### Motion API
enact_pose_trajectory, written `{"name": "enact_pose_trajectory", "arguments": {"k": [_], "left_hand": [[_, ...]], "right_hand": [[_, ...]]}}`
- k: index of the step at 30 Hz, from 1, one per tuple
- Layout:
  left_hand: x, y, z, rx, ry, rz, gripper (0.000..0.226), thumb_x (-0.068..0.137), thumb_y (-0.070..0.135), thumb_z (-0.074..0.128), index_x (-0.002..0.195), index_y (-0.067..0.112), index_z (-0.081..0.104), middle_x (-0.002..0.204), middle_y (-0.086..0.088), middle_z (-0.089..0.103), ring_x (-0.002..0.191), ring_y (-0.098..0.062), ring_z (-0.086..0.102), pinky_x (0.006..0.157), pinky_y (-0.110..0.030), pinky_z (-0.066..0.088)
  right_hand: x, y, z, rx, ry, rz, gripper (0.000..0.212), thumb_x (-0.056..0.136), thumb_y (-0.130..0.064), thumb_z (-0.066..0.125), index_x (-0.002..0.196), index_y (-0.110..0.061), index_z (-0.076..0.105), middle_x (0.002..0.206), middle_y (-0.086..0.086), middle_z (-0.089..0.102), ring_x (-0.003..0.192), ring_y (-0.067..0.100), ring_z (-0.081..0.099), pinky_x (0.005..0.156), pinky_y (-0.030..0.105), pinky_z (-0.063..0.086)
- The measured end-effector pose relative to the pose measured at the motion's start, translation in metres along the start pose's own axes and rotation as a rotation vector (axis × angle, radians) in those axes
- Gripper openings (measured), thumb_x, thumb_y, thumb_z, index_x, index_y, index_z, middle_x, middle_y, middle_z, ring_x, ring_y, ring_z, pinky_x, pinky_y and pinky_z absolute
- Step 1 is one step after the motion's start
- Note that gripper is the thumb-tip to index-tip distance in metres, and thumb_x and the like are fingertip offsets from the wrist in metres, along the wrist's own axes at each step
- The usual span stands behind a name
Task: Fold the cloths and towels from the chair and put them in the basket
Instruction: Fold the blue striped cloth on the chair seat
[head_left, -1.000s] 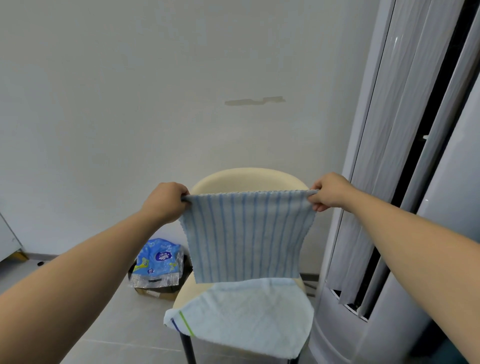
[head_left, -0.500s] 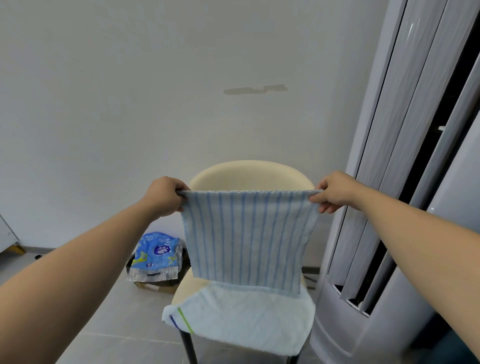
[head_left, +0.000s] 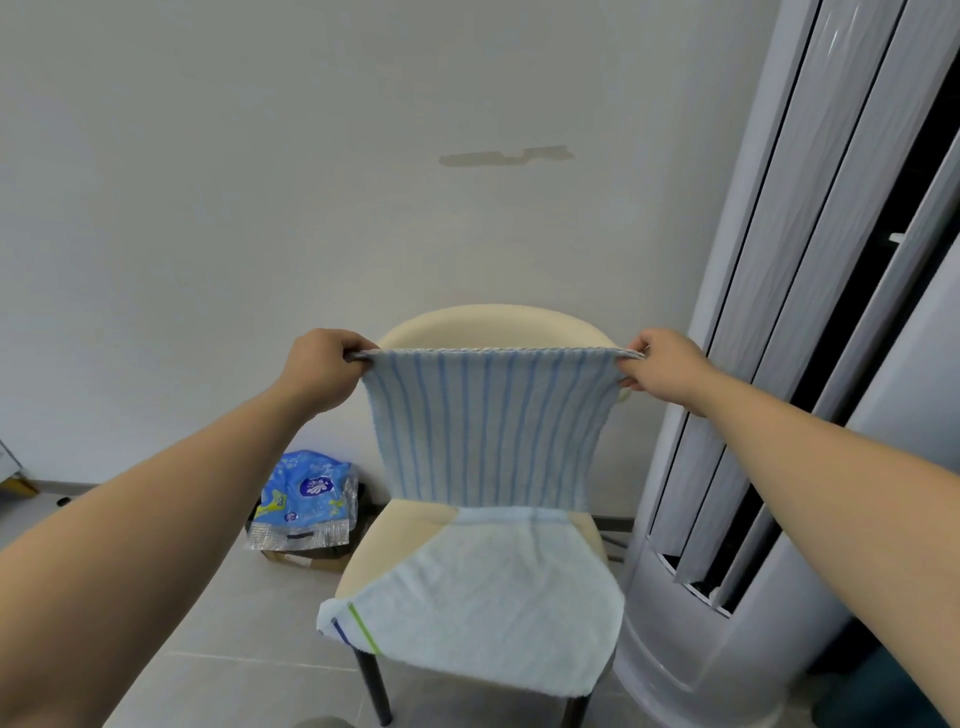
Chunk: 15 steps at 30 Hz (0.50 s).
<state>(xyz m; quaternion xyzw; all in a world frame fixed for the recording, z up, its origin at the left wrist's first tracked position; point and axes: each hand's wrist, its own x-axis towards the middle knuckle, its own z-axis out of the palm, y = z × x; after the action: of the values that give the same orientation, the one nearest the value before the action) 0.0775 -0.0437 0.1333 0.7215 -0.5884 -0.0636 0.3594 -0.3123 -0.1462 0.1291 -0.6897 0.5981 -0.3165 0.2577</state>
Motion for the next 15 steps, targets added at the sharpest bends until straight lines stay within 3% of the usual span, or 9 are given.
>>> {"name": "enact_pose_trajectory", "arguments": {"k": [4, 8, 15], "left_hand": [[-0.016, 0.002, -0.003, -0.009, 0.002, 0.029, 0.012, 0.087, 0.021, 0.071, 0.096, 0.023, 0.078, 0.077, 0.007, 0.069, 0.07, -0.007, 0.057, 0.061, -0.023, 0.042], [-0.046, -0.008, 0.004, 0.032, -0.062, 0.026, 0.013, 0.088, 0.025, 0.072, 0.098, 0.02, 0.079, 0.081, 0.005, 0.07, 0.081, -0.012, 0.062, 0.072, -0.025, 0.042], [-0.126, -0.034, 0.026, 0.04, -0.214, -0.021, 0.005, 0.086, 0.023, 0.073, 0.089, 0.021, 0.077, 0.078, 0.007, 0.072, 0.074, -0.008, 0.063, 0.062, -0.018, 0.042]], "right_hand": [[-0.016, 0.002, -0.002, -0.03, 0.041, -0.015, 0.009, 0.083, -0.022, 0.069, 0.079, -0.015, 0.064, 0.08, 0.002, 0.074, 0.083, 0.021, 0.072, 0.084, 0.042, 0.058], [-0.041, 0.015, 0.0, -0.039, -0.038, 0.034, 0.008, 0.075, -0.02, 0.074, 0.075, -0.013, 0.069, 0.082, 0.006, 0.074, 0.086, 0.025, 0.071, 0.086, 0.046, 0.059], [-0.107, 0.047, 0.012, -0.123, -0.171, 0.102, 0.007, 0.073, -0.014, 0.074, 0.072, -0.008, 0.071, 0.073, 0.006, 0.075, 0.082, 0.025, 0.073, 0.084, 0.046, 0.06]]}}
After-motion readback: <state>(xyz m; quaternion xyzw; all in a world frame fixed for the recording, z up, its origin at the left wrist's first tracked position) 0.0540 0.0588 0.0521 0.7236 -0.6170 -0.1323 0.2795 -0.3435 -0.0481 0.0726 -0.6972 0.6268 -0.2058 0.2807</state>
